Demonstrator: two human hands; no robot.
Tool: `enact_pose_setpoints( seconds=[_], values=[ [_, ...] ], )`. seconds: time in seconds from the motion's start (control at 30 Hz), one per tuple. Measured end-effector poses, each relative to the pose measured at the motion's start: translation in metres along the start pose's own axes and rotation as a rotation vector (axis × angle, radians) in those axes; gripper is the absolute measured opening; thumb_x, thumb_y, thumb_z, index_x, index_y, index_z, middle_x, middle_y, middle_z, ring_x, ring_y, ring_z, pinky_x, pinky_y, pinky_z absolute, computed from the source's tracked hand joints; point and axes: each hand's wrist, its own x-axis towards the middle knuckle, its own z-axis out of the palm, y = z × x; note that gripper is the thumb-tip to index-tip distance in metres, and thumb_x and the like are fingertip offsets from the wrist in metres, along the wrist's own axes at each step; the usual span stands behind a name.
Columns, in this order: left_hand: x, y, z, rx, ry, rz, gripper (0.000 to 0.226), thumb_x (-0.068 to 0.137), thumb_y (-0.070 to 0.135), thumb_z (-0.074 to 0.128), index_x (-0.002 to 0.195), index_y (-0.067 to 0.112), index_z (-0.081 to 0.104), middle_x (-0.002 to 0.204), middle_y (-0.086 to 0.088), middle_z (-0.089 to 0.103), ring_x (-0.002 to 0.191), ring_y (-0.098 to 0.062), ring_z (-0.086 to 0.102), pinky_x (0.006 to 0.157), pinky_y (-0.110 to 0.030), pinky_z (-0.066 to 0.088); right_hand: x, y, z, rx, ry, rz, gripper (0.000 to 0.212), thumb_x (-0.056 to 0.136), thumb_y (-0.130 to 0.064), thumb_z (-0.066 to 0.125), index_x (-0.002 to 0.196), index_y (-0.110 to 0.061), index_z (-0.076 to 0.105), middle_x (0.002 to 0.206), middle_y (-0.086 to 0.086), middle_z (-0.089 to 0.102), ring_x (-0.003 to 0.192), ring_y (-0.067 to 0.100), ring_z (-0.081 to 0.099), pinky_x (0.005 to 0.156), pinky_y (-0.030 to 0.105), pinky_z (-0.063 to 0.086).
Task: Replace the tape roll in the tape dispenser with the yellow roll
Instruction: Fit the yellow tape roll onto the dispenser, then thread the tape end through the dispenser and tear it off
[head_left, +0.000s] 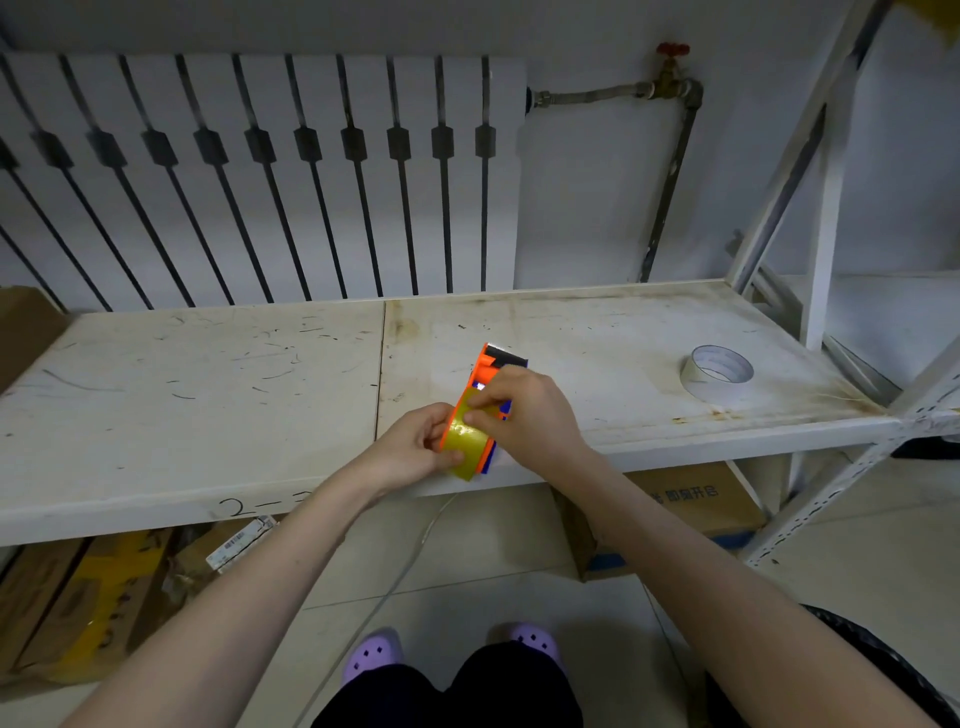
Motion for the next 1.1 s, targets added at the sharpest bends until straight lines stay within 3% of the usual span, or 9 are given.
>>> enact_pose_setpoints(
  seconds=[0.13,0.23,0.4,0.53,0.63,0.7,0.77,0.97,1.1],
  values=[
    [0.0,0.008,-0.003,0.113,-0.027,-0.003,0.033,0.081,-0.013,0.057,0.112,-0.001,0.053,0.107,-0.025,0.061,0.096,-0.023,0.057,0.085,-0.037,0.049,-0.004,-0.007,-0.003,-0.059,0.058,0.012,0.012,0.082,-0.023,0.064,0.082,-0.018,0.075,0.09,-0.002,0.069,0.082,0.019,0.061,0.068,0.036,0.051],
    [0.0,0.012,-0.003,0.175,-0.03,-0.02,0.036,0.08,-0.011,0.058,0.112,0.004,0.055,0.11,-0.018,0.062,0.098,-0.022,0.058,0.089,-0.037,0.049,-0.004,-0.008,0.0,-0.224,0.117,-0.043,0.014,0.084,-0.021,0.059,0.081,-0.012,0.069,0.089,0.005,0.067,0.084,0.023,0.059,0.061,0.034,0.045],
    [-0.001,0.019,0.004,0.198,0.011,-0.06,0.041,0.075,-0.01,0.057,0.112,0.007,0.054,0.109,-0.018,0.062,0.096,-0.025,0.058,0.087,-0.041,0.049,-0.009,-0.008,0.013,-0.512,0.106,-0.116,0.027,0.051,-0.001,0.079,0.066,-0.008,0.058,0.066,0.009,0.06,0.057,0.027,0.058,0.039,0.026,0.036],
    [-0.005,0.028,0.029,0.312,0.197,-0.124,0.055,0.062,0.02,0.08,0.105,0.017,0.046,0.088,0.003,0.056,0.084,-0.02,0.056,0.065,-0.033,0.046,-0.01,-0.008,0.013,-0.386,0.033,0.014,0.025,0.079,-0.006,0.061,0.103,-0.003,0.053,0.106,0.013,0.057,0.1,0.031,0.054,0.072,0.038,0.046],
    [-0.011,0.029,0.045,0.434,0.471,-0.054,0.054,0.065,0.036,0.078,0.104,0.022,0.044,0.088,0.004,0.058,0.08,-0.018,0.057,0.058,-0.026,0.043,-0.011,-0.013,0.006,-0.232,0.036,0.104,0.016,0.086,-0.007,0.05,0.102,-0.007,0.049,0.103,0.011,0.058,0.094,0.026,0.054,0.072,0.035,0.044],
    [-0.012,0.027,0.045,0.478,0.561,0.049,0.052,0.069,0.04,0.076,0.11,0.023,0.05,0.096,0.001,0.065,0.087,-0.02,0.061,0.074,-0.035,0.052,-0.011,-0.018,0.001,-0.106,0.061,0.145,0.01,0.091,-0.008,0.045,0.1,-0.008,0.048,0.096,0.01,0.059,0.086,0.024,0.056,0.07,0.036,0.046],
    [-0.009,0.026,0.038,0.472,0.566,0.082,0.052,0.068,0.043,0.076,0.111,0.024,0.055,0.101,0.001,0.069,0.092,-0.023,0.062,0.086,-0.046,0.05,-0.01,-0.019,-0.002,0.036,0.062,0.198,0.007,0.094,-0.01,0.041,0.097,-0.012,0.047,0.09,0.008,0.059,0.083,0.023,0.056,0.071,0.039,0.05],
    [0.0,0.031,0.021,0.473,0.451,-0.004,0.049,0.056,0.045,0.082,0.094,0.028,0.057,0.087,0.003,0.065,0.083,-0.023,0.06,0.07,-0.037,0.053,-0.006,-0.024,-0.01,0.262,0.061,0.104,0.013,0.095,-0.011,0.038,0.087,-0.015,0.047,0.074,-0.007,0.049,0.076,0.016,0.051,0.067,0.033,0.045],
    [0.006,0.028,0.012,0.429,0.413,-0.081,0.048,0.052,0.039,0.081,0.091,0.022,0.059,0.087,0.002,0.067,0.086,-0.024,0.063,0.074,-0.04,0.054,0.0,-0.048,-0.027,0.369,0.052,-0.048,0.015,0.093,-0.006,0.041,0.081,-0.012,0.05,0.07,-0.005,0.05,0.07,0.017,0.05,0.065,0.034,0.045]
  ],
)
